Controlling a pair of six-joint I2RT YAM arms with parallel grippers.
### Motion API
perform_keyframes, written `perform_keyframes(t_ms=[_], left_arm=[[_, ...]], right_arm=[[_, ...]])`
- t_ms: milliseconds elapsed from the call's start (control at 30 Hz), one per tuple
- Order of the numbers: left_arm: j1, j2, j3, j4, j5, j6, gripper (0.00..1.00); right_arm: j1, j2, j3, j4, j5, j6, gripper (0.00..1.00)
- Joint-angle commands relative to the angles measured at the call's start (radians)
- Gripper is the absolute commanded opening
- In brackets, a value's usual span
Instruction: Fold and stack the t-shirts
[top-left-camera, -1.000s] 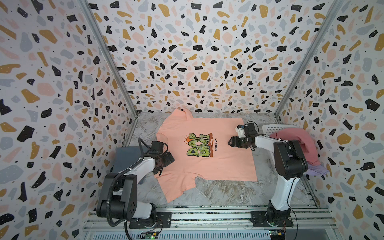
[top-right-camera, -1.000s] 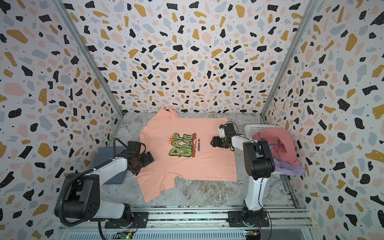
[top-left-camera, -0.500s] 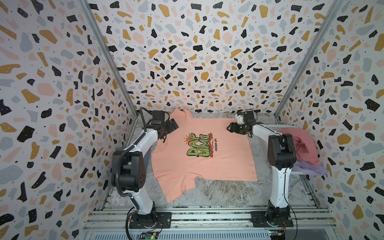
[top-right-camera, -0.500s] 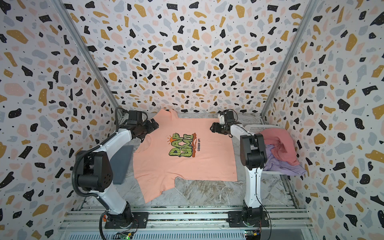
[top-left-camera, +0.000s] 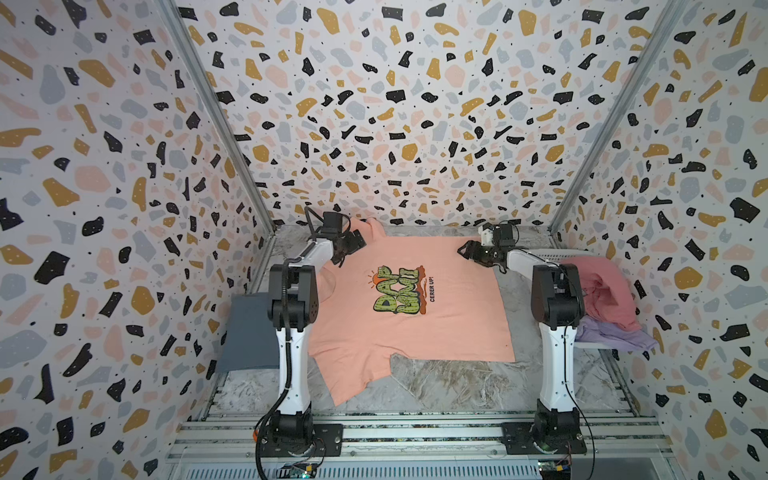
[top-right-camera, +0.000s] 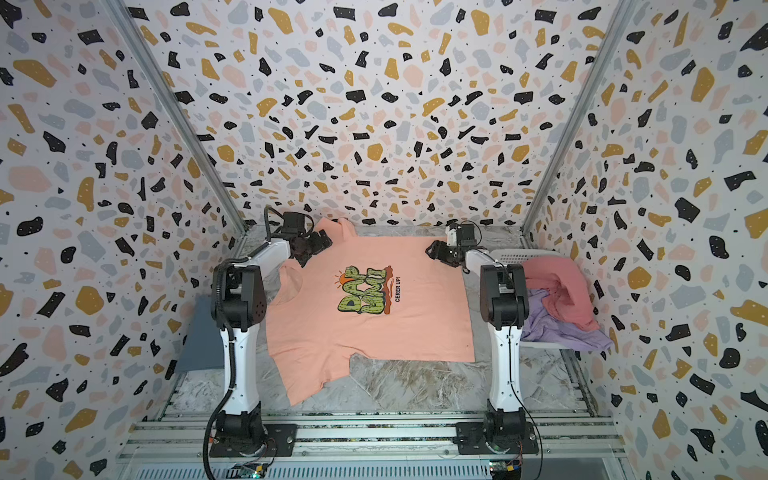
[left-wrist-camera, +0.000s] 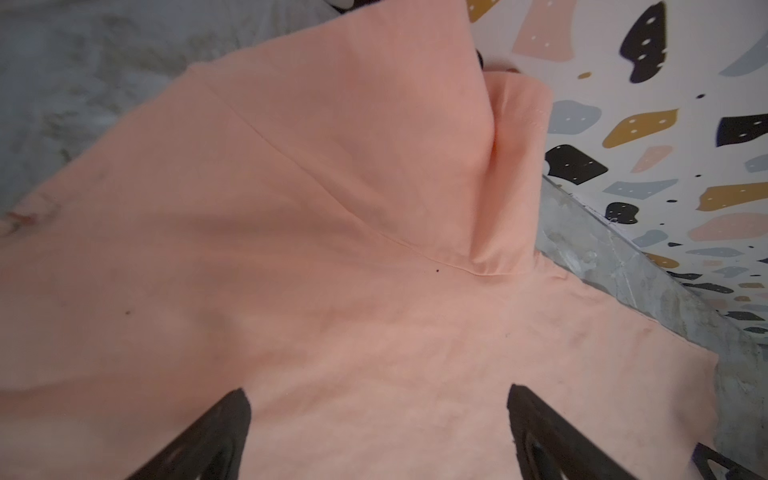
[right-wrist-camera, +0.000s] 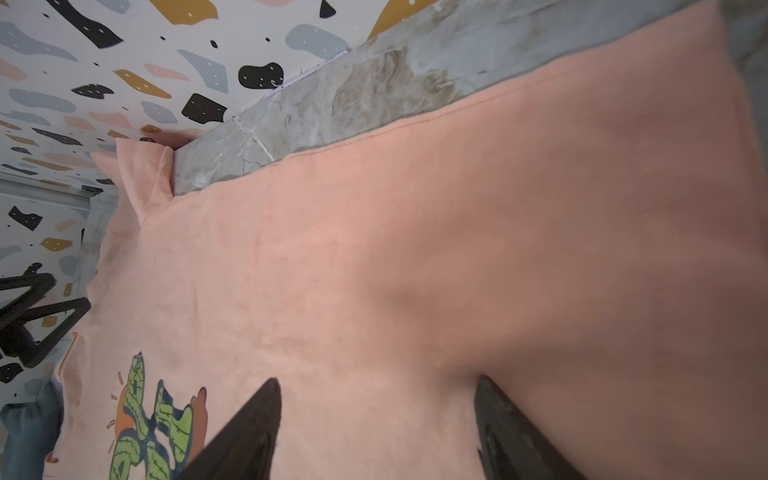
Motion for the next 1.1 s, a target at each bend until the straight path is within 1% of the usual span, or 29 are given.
perform_keyframes(t_ms=[0,67,167,267,367,433,500,567,633,700,767,833,867,900,1000,1067], left_arm=[[0.025,0.027,0.017,-0.067,0.006,0.011,0.97],[0.038,0.018,-0.038,-0.078,0.008,0.010,0.96],[0.059,-0.038,-0.169,-0.075,0.018,0.015,0.95],[0.077,-0.136,-0.321,-0.075,0.004,0.029,0.94],[0.085,-0.248,-0.465,-0.063,0.018,0.033,0.94],[0.085,-0.299,-0.518,-0.059,0.053,0.053,0.94],[0.085,-0.339,-0.527,-0.066,0.084,0.071,0.94],[0.085,-0.367,-0.497,-0.056,0.101,0.091,0.94],[0.085,-0.368,-0.418,-0.060,0.099,0.110,0.94],[0.086,-0.330,-0.294,-0.090,0.043,0.130,0.94],[0.085,-0.266,-0.175,-0.113,-0.020,0.153,0.93],[0.084,-0.176,-0.040,-0.163,-0.085,0.185,0.91],[0.084,-0.128,0.029,-0.187,-0.117,0.197,0.91],[0.083,-0.079,0.094,-0.204,-0.139,0.202,0.90],[0.079,0.029,0.222,-0.202,-0.179,0.205,0.90],[0.078,0.079,0.283,-0.180,-0.176,0.196,0.90]], right_arm=[[0.005,0.013,0.018,-0.116,0.058,-0.002,0.73],[0.005,-0.006,-0.009,-0.155,0.089,-0.018,0.73],[0.005,-0.056,-0.072,-0.205,0.128,-0.043,0.73],[0.005,-0.130,-0.162,-0.233,0.173,-0.045,0.73],[0.004,-0.205,-0.264,-0.243,0.177,-0.026,0.73],[0.005,-0.248,-0.325,-0.235,0.174,-0.009,0.73],[0.005,-0.282,-0.366,-0.231,0.169,-0.005,0.73],[0.006,-0.315,-0.380,-0.205,0.158,-0.016,0.73],[0.005,-0.340,-0.364,-0.162,0.151,-0.037,0.73],[0.007,-0.355,-0.329,-0.106,0.160,-0.055,0.74],[0.005,-0.351,-0.287,-0.058,0.191,-0.056,0.75],[0.005,-0.322,-0.229,-0.049,0.247,-0.059,0.77],[0.005,-0.299,-0.194,-0.049,0.275,-0.062,0.85],[0.005,-0.273,-0.156,-0.058,0.297,-0.062,0.88],[0.008,-0.205,-0.076,-0.057,0.362,-0.057,0.90],[0.007,-0.166,-0.034,-0.065,0.412,-0.046,0.91]])
